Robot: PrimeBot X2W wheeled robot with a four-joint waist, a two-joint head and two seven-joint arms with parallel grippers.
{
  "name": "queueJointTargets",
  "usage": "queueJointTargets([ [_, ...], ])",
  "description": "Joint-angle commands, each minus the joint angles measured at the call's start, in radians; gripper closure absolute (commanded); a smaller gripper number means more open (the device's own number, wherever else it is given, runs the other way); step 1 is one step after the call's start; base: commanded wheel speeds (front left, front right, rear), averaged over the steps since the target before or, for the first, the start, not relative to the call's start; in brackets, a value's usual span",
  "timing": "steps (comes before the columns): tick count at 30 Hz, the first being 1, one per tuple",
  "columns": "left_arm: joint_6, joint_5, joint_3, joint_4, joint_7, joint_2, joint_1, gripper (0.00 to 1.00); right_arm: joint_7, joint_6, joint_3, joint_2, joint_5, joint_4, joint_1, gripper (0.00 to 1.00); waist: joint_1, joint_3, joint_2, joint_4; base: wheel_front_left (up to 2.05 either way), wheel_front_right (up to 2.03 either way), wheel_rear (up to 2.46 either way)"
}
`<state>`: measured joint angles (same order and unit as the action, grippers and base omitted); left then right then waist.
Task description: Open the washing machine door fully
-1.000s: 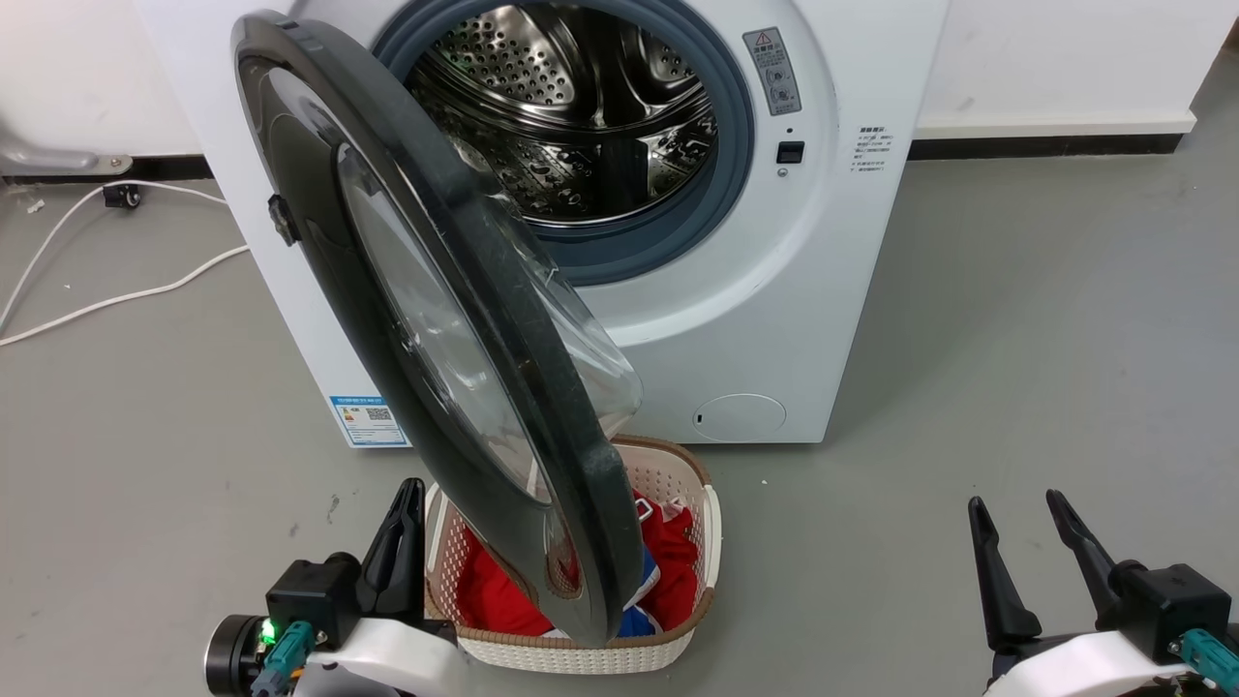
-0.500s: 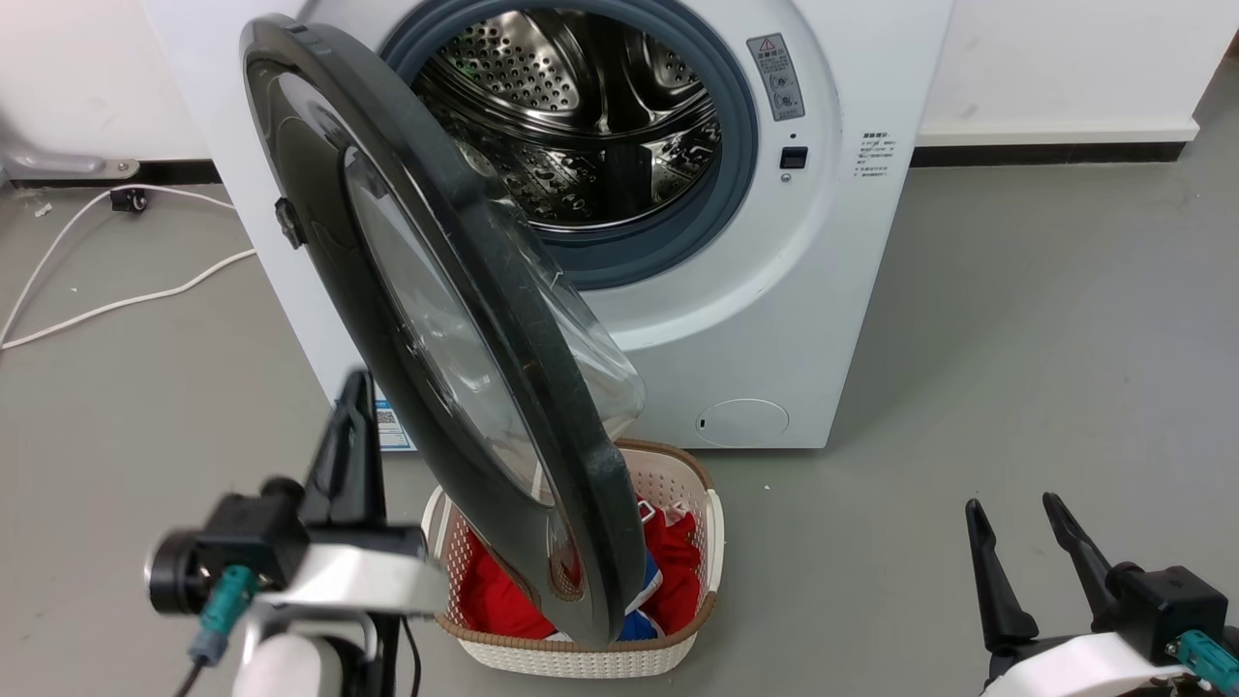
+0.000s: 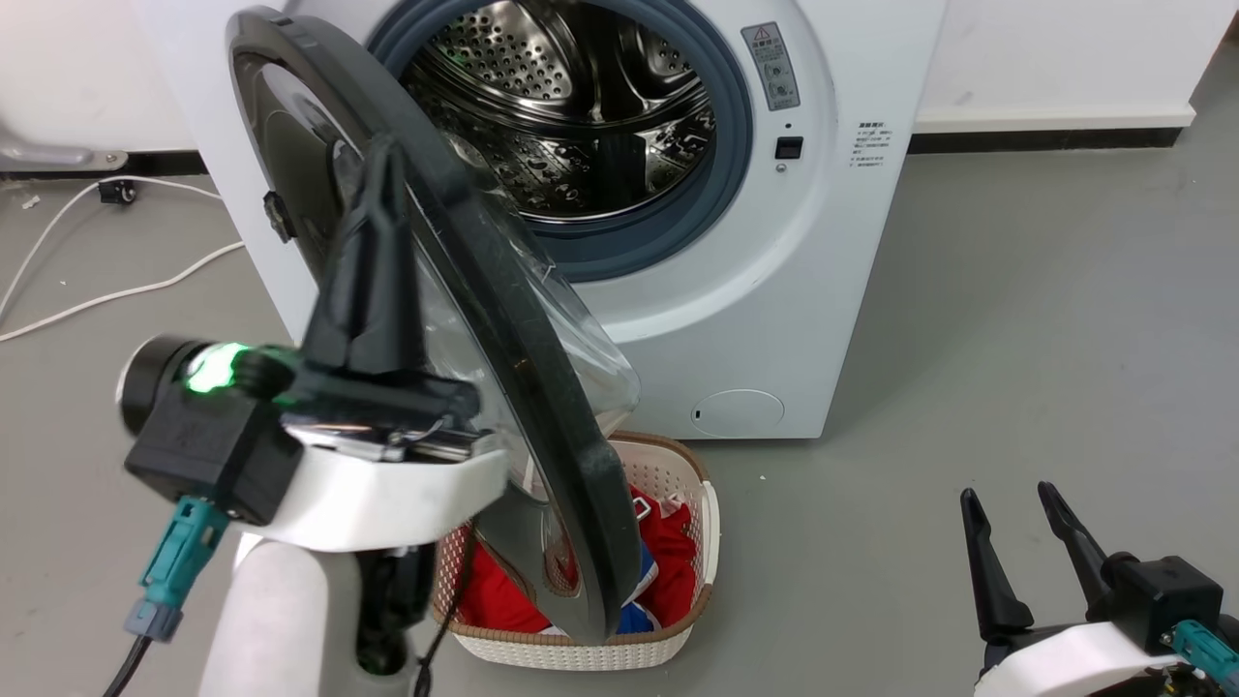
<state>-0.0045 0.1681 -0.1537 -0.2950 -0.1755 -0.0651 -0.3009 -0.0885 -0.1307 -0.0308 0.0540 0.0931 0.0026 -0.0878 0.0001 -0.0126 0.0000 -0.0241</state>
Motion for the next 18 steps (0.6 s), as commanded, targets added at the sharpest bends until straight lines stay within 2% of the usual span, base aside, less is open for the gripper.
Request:
queueJointTargets([
  [1, 0.001, 0.01, -0.015, -0.014, 0.013, 0.002, -0.014, 1.0, -0.006, 0.0, 0.0, -0.003, 0.004, 0.003, 0.012, 0.0, -0.0001, 0.002, 0.0, -0.002, 0.0, 0.0, 0.0],
  [8, 0.01, 0.059, -0.153, -0.089, 0.082, 0.011, -0.053, 1.0, -0.012, 0.0, -0.016, -0.004, 0.008, 0.009, 0.007, 0.0, -0.0001, 0.013, 0.0, -0.004, 0.0, 0.0, 0.0],
  [18, 0.005, 0.121, -0.368, -0.097, 0.201, 0.014, 0.012, 1.0, -0.016, 0.0, -0.032, -0.005, 0.013, 0.02, 0.011, 0.0, -0.0001, 0.03, 0.0, 0.004, 0.0, 0.0, 0.0],
])
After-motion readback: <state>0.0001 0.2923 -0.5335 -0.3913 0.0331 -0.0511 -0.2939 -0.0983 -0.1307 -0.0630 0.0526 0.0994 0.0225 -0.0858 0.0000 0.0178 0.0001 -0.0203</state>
